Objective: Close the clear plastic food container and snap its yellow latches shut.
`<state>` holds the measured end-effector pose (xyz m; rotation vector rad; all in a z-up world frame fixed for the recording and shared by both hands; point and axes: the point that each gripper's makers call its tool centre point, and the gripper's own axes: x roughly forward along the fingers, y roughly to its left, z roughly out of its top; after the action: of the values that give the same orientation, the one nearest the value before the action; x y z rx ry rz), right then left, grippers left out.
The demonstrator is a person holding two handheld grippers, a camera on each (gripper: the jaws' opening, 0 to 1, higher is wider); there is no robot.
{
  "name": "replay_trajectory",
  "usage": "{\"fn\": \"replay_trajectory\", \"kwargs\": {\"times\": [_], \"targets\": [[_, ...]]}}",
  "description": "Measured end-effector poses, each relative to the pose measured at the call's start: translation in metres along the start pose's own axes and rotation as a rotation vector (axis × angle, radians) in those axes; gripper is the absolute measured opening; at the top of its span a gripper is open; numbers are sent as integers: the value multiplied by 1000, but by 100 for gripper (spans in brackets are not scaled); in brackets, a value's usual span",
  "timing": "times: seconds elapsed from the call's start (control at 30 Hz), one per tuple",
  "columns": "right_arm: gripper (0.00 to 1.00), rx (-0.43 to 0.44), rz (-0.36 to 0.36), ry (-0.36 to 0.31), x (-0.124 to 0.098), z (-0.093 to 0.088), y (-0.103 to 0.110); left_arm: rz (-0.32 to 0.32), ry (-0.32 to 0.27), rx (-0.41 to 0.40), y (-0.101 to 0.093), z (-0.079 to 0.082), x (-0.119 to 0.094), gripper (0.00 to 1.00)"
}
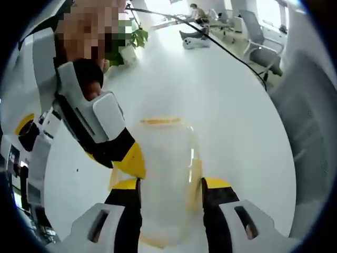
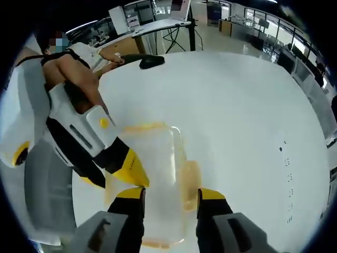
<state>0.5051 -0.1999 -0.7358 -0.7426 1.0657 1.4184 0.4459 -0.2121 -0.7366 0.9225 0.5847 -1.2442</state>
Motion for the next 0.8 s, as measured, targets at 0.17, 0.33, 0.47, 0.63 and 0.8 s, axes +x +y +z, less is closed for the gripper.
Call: {"fn": "replay_trajectory", "kwargs": {"times": [0.17,0.33,0.47,0.63,0.8], "targets": [[32,1,32,27,2,0,1,18,-8,-1,1,0,1,44],[33,-3,67,31,3,-1,-2,36,-5,22,1,-1,2,43],[33,1,90,36,3,-2,0,49,-6,32,1,-2,2,42],[32,0,105,32,4,-2,1,57,-25,47,2,-3,3,41],[28,-13,156,14,11,9,8,85,-4,53,7,-6,3,37]]}}
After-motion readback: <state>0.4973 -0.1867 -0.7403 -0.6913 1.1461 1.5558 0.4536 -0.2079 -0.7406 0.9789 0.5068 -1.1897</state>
